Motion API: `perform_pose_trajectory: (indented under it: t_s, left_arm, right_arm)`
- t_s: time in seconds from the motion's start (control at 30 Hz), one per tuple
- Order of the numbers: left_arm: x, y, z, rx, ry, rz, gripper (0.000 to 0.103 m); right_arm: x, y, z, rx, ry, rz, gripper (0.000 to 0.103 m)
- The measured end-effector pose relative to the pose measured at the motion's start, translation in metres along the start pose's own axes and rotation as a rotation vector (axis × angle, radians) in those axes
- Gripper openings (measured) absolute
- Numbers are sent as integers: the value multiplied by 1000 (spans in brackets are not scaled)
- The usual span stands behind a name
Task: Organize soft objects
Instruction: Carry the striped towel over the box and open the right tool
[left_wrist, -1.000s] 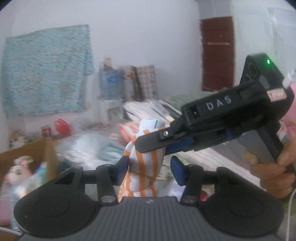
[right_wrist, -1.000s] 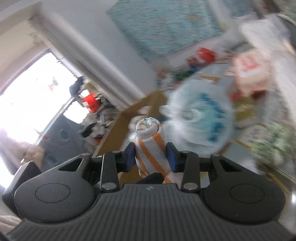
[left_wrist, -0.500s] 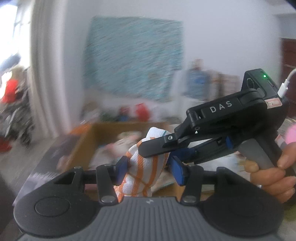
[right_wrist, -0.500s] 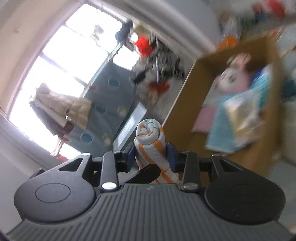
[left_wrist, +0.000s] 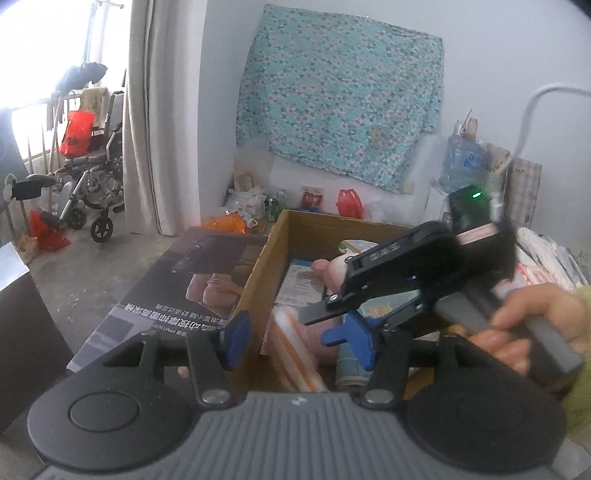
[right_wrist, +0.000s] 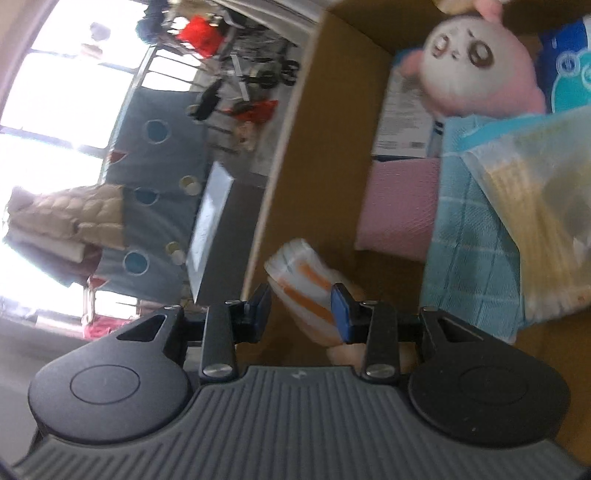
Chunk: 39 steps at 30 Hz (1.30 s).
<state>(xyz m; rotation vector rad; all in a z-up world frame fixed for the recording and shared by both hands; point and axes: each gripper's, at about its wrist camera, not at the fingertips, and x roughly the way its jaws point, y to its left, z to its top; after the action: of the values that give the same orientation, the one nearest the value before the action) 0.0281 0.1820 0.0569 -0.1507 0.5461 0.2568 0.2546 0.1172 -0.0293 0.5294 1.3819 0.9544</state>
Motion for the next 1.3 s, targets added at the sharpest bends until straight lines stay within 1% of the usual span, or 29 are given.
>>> perform_pose_trajectory:
  t_s: [0.1,0.2,0.27,0.37,0.5,0.57,0.67,0.73,0.77,0.83,0.93,1.03,1.13,1.2,1.23,1.3]
  left_arm:
    - [5,4,-5,-9,-3,-8,58]
    - [5,7,-7,-14,-8,-12,58]
    - [3,9,-8,-15,-16,-14,58]
    - [0,10,-9,-19,-30,-13,65]
    - [-3,12,-11,-33,-39,-4,65]
    - [-6,14,-12,-41,-42,-3,65]
    - [-11,17,-13,-47,-52,7,65]
    - [-14,20,-14,-54,-57,12,66]
    - [-15,22,-14,-58,-56,15,66]
    - [-15,24,-16,-66,-51,18,66]
    - [-15,26,-17,-69,-47,18,66]
    - [-17,26,-17,-67,-46,17,66]
    - [-20,23,-17,-70,-46,10,69]
    - [-24,20,-18,-65,-57,2,76]
    - [-27,18,-18,-58,-65,0,77]
    - [-32,11,-19,-42,-78,-11,84]
  right_arm:
    - [24,-9,6,41,24,-7,35]
    - [40,-8,1,46,35,-22,36]
    - [41,-3,-2,7,31,-44,37]
    - [39,5,-4,-43,12,-91,39]
    - [36,5,3,-43,-16,-141,42]
    - [41,3,6,-51,-11,-169,42]
    - [54,-3,8,-67,23,-202,41]
    - [59,-8,7,-58,39,-194,35]
    - [61,-11,6,-46,50,-178,28]
    - [62,-14,3,-30,56,-160,28]
    - [63,-16,-3,-24,93,-142,27]
    - [67,-15,-12,-43,139,-152,27]
    - [65,-11,-15,-72,136,-184,32]
    - [57,-6,-18,-76,139,-169,45]
    - [49,-3,-19,-82,130,-155,48]
    - [26,7,-22,-115,92,-130,54]
